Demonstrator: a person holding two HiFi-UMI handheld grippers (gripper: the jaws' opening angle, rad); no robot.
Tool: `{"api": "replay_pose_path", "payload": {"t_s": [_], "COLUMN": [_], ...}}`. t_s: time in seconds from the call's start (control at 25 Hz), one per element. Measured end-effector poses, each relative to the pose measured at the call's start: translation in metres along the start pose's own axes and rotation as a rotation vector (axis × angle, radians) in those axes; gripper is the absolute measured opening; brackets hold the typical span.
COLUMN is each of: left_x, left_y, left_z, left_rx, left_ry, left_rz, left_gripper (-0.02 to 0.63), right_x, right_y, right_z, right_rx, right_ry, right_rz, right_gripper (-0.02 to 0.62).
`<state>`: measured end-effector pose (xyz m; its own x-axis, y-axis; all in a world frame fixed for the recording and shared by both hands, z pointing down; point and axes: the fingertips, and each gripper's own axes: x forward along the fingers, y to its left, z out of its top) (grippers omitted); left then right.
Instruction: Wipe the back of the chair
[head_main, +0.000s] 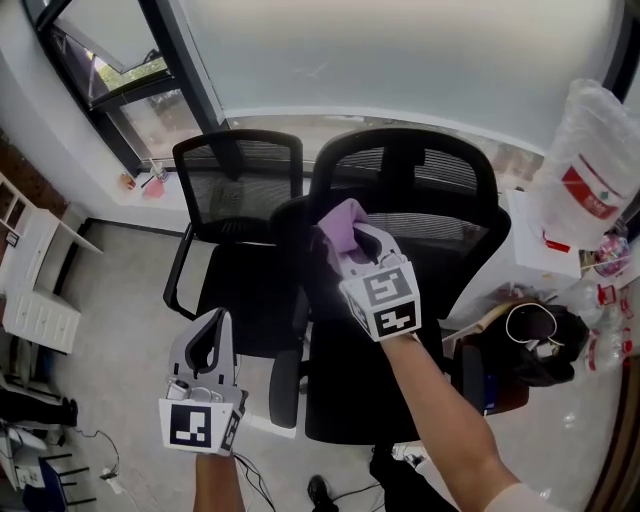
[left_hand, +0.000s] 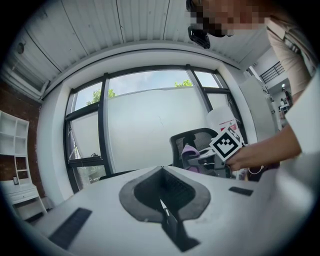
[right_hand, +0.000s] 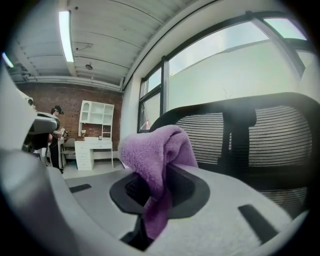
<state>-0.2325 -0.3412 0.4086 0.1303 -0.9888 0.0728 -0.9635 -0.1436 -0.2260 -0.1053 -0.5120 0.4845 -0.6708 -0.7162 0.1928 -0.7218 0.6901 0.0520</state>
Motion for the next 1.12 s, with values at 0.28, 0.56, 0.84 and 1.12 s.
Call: {"api": "replay_pose_path", "payload": {"t_s": [0.28,0.56,0.84,1.12], "left_x": [-0.013,-0.026,-0.064,-0.124], "left_y": [-0.006,-0.021,-0.018,-0.01], "left_z": [0.03,0.071,0.118,0.142], "left_rx": [0.016,0.043,0.079,0.111], "left_ry": [-0.035,-0.071,-0.121,-0.115], "left_rz": [-0.031,-0.066,-0.095,-0.133], "left_gripper": [0.006,0.006,0.006,0.006], "right_x": [-0.042,-0.104,-0.18,-0.259], "right_y": [0.0,-0.013,-0.004,0.023], "right_z": [0.015,0.046,0.1,0.143], "right_rx": [-0.016,-0.02,-0.029,-0.068], "right_ry": [0.015,-0.012,-0.075,-0.111], "right_rz": [-0.023,-0.051,-0.102,-0.138], "right_gripper": [0.052,0.052,0.054,0.054]}}
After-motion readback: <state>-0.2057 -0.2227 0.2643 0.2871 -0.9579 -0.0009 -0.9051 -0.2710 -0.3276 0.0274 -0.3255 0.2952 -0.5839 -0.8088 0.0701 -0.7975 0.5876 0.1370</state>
